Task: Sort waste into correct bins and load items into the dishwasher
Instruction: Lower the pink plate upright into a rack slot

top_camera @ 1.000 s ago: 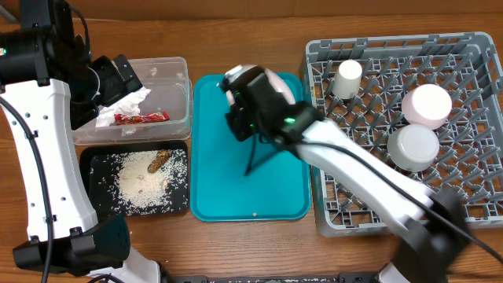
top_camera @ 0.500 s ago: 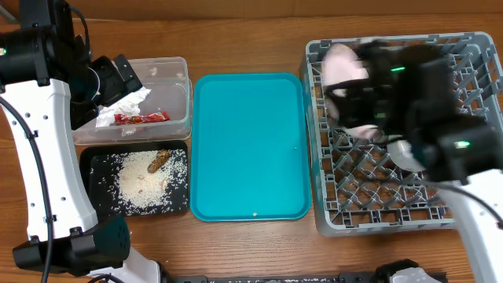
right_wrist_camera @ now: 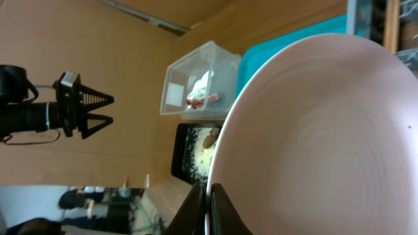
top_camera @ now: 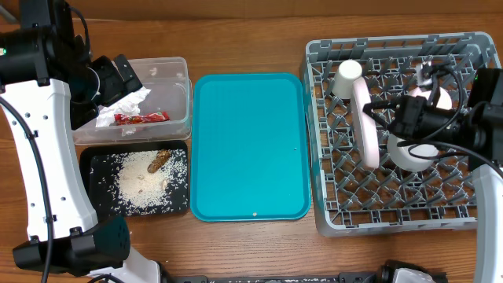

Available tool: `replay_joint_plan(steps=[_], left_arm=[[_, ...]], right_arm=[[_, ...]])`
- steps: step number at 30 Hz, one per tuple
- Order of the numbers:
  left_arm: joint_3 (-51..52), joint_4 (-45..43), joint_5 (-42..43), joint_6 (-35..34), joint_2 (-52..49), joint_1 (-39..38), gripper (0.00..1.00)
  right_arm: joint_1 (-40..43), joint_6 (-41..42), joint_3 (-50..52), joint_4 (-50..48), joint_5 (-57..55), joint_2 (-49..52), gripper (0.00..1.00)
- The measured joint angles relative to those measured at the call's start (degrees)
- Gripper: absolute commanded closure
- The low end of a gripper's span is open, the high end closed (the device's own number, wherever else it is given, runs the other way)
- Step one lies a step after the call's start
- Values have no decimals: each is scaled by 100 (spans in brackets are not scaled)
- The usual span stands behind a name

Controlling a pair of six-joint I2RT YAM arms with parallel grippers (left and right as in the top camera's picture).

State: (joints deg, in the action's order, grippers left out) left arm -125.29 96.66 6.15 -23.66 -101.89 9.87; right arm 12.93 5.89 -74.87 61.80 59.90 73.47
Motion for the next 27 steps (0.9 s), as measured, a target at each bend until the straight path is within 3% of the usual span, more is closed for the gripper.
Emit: replay_joint_plan(steps=[7, 23, 25, 27], left_arm=[[0, 0, 0, 2, 0, 0, 0], [0, 2, 0, 2, 0, 0, 0], [0, 2, 0, 2, 0, 0, 0], [0, 0, 0, 0, 0, 0, 0]], right_arm=[[11, -63, 483, -487, 155, 87, 96], [11, -101, 516, -780, -245, 1137, 95], [11, -94, 518, -782, -260, 1237, 84], [13, -72, 527, -787, -310, 1287, 59]])
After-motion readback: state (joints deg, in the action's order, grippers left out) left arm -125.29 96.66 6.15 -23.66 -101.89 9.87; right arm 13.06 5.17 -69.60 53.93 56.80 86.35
